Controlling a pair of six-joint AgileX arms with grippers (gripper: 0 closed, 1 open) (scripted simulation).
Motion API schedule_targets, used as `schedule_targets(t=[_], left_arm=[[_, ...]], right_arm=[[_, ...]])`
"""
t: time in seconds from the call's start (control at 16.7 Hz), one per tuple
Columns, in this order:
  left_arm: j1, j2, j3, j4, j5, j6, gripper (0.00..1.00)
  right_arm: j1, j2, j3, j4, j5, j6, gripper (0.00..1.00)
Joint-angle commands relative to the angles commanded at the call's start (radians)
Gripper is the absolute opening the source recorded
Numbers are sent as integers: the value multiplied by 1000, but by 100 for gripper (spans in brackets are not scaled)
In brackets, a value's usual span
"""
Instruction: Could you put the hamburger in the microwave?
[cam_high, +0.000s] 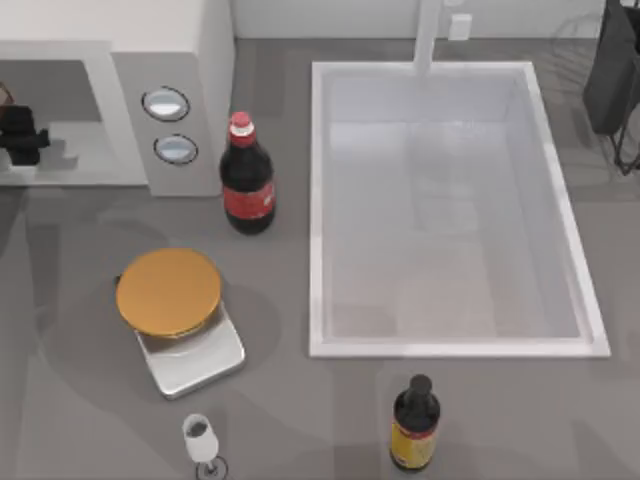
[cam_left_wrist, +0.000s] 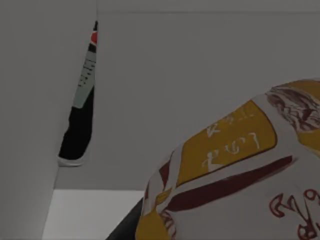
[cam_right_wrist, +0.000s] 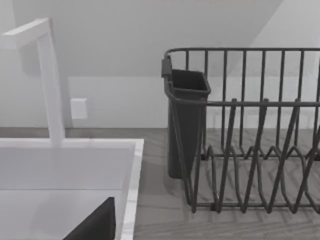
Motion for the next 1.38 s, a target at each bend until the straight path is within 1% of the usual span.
schedule_targets(t=[0.18,0.3,0.66,0.78,0.9,1.02,1.26,1.38], left_arm=[[-6,21,-51,142,23,-16,0],[-6,28,-68,183,30,-23,0],[-1,29,-66,184,29,-22,0],[-1,58,-31,167,24,-23,0],[-10,114,46,132,21,-25,0],[-22,183,164,84,17,-29,0],[-44,337,490,-35,-1,-38,0],[-56,406,622,-94,-9,-43,0]], right_arm=[[0,0,0,0,0,0,100],[0,0,0,0,0,0,100],[0,0,0,0,0,0,100],[0,0,0,0,0,0,100],[0,0,0,0,0,0,100],[0,0,0,0,0,0,100],[0,0,0,0,0,0,100],[0,0,0,0,0,0,100]])
